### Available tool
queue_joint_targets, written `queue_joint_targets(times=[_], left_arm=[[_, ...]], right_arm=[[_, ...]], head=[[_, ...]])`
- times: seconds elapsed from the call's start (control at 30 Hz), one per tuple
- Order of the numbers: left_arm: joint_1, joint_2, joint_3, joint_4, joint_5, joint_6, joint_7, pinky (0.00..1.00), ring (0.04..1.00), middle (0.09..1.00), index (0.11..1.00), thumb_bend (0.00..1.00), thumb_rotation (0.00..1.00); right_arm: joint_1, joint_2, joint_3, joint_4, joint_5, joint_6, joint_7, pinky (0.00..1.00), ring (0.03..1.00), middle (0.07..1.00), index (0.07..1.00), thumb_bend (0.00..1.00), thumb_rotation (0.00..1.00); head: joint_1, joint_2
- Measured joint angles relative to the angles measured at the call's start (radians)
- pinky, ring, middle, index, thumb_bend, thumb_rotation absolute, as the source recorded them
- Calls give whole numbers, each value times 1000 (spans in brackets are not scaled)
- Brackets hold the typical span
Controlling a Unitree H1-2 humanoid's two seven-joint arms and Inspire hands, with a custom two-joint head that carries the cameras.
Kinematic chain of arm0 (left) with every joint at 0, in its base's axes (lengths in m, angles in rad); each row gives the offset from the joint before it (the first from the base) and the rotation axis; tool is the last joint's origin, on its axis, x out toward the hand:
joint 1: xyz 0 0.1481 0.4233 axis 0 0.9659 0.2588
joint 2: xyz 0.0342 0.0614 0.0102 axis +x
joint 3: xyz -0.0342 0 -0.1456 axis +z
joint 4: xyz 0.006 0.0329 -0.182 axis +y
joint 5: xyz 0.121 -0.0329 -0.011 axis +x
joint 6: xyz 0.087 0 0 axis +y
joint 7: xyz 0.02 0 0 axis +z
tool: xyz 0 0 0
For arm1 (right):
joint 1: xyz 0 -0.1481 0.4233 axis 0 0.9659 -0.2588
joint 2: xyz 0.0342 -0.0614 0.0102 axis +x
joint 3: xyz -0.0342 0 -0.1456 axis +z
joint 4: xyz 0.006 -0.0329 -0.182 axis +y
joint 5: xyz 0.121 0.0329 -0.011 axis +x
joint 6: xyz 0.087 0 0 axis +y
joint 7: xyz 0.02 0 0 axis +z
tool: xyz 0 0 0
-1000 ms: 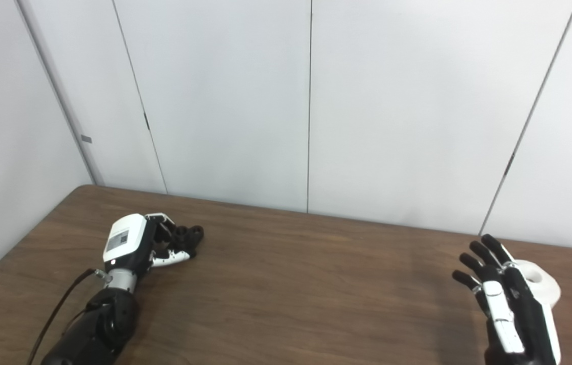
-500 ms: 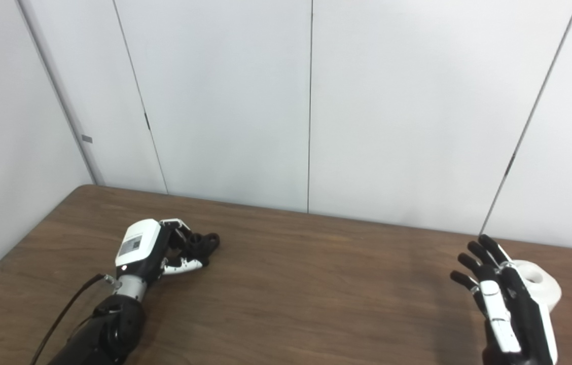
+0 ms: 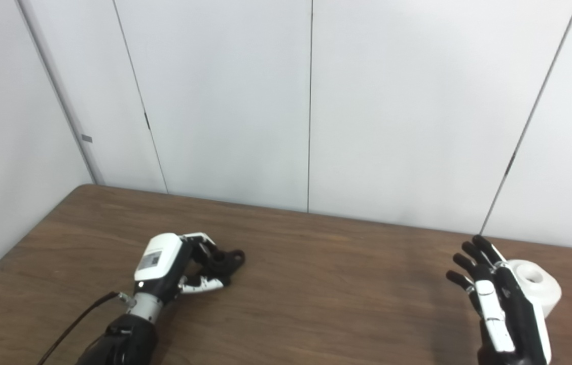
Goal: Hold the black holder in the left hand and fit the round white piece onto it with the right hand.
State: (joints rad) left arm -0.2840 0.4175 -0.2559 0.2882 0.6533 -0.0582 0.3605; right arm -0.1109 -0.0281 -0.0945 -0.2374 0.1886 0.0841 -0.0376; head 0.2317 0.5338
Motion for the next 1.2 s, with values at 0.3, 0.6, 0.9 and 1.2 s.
queue_joint_targets(times=[0.3,0.6,0.9,1.2], left_arm=[[31,-23,-31,-66,20,-83,-49,586,505,468,500,525,0],[57,-44,-66,-126,42,-126,-110,609,488,467,506,524,0],[57,-67,-106,-159,45,-136,-164,621,506,476,497,525,0],[51,-83,-135,-162,45,-161,-190,625,506,473,499,525,0]], right_arm=[[0,12,19,-2,-38,0,-2,726,814,839,836,410,649],[-1,43,28,-6,-59,0,-9,717,808,839,828,373,632],[-17,45,29,-28,-92,1,-22,700,791,823,815,405,637],[-23,59,30,-36,-101,1,-28,686,784,812,804,429,629]], head=[[-69,-2],[-124,-2],[-155,-2],[-209,0]])
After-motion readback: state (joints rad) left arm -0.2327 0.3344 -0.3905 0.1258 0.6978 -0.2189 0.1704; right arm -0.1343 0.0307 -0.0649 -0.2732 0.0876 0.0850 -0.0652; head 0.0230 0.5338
